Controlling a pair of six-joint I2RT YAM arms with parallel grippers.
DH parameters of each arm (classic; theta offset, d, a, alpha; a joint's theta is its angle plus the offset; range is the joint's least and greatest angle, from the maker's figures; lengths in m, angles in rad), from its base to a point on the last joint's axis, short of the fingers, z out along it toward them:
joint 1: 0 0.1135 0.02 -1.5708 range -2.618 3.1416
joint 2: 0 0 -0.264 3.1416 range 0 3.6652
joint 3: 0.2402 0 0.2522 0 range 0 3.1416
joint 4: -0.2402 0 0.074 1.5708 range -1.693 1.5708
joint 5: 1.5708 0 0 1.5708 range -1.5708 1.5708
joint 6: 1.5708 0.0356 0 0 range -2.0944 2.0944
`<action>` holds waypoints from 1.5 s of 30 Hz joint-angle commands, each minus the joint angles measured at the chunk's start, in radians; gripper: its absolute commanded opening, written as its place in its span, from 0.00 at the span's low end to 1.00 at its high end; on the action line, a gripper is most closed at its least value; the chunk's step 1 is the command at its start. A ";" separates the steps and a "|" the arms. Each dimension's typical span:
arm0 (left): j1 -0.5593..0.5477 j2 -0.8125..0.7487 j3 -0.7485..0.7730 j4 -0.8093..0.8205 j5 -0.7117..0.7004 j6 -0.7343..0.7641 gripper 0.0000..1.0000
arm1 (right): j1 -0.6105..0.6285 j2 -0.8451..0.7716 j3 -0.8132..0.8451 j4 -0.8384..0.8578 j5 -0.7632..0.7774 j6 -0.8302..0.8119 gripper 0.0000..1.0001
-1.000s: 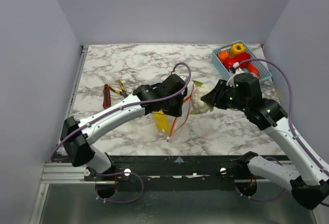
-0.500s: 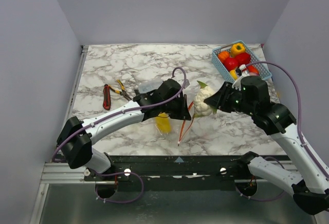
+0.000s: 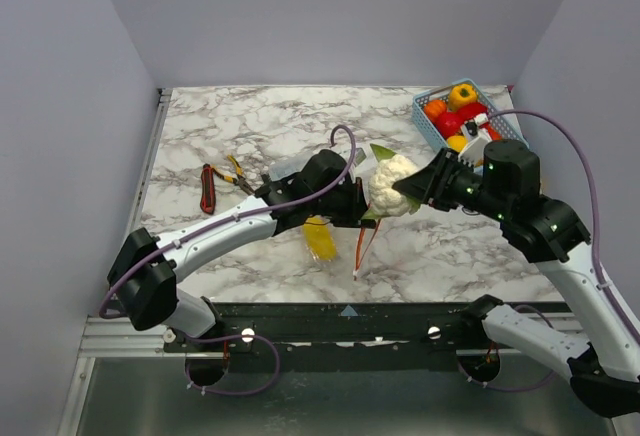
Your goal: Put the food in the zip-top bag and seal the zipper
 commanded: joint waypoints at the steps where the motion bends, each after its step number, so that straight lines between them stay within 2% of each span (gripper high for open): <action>1: 0.002 -0.054 -0.014 0.028 -0.002 -0.031 0.00 | 0.002 -0.041 0.057 0.035 0.012 0.021 0.00; 6: 0.014 -0.089 -0.061 0.121 0.011 -0.102 0.00 | 0.002 -0.073 -0.121 0.231 -0.102 0.101 0.00; 11: 0.018 -0.101 -0.076 0.146 0.023 -0.119 0.00 | 0.002 -0.080 -0.202 0.281 -0.051 0.075 0.00; 13: 0.019 -0.098 -0.074 0.142 0.023 -0.116 0.00 | 0.002 -0.060 -0.217 0.257 -0.034 0.052 0.00; 17: 0.023 -0.116 -0.077 0.123 -0.011 -0.108 0.00 | 0.003 -0.017 -0.194 0.101 0.109 -0.002 0.00; 23: 0.032 -0.152 -0.074 0.103 -0.086 -0.091 0.00 | 0.009 0.020 -0.178 -0.005 0.166 -0.041 0.00; 31: 0.040 -0.133 -0.015 0.076 -0.103 -0.073 0.00 | 0.084 0.086 -0.166 -0.009 0.155 -0.096 0.00; 34: 0.040 -0.114 0.006 0.079 -0.077 -0.067 0.00 | 0.155 0.116 -0.150 0.006 0.168 -0.131 0.00; 37: 0.042 -0.092 0.028 0.048 -0.063 -0.051 0.00 | 0.201 0.078 -0.139 0.045 0.182 -0.175 0.00; 40: 0.042 -0.085 0.033 0.040 -0.035 -0.033 0.00 | 0.201 0.069 -0.145 0.079 0.124 -0.226 0.00; 42: 0.042 -0.081 0.036 0.037 -0.014 -0.026 0.00 | 0.201 0.100 -0.139 0.071 0.160 -0.210 0.00; 45: 0.042 -0.086 0.015 0.054 0.046 -0.046 0.00 | 0.201 0.111 -0.149 0.100 0.270 -0.082 0.00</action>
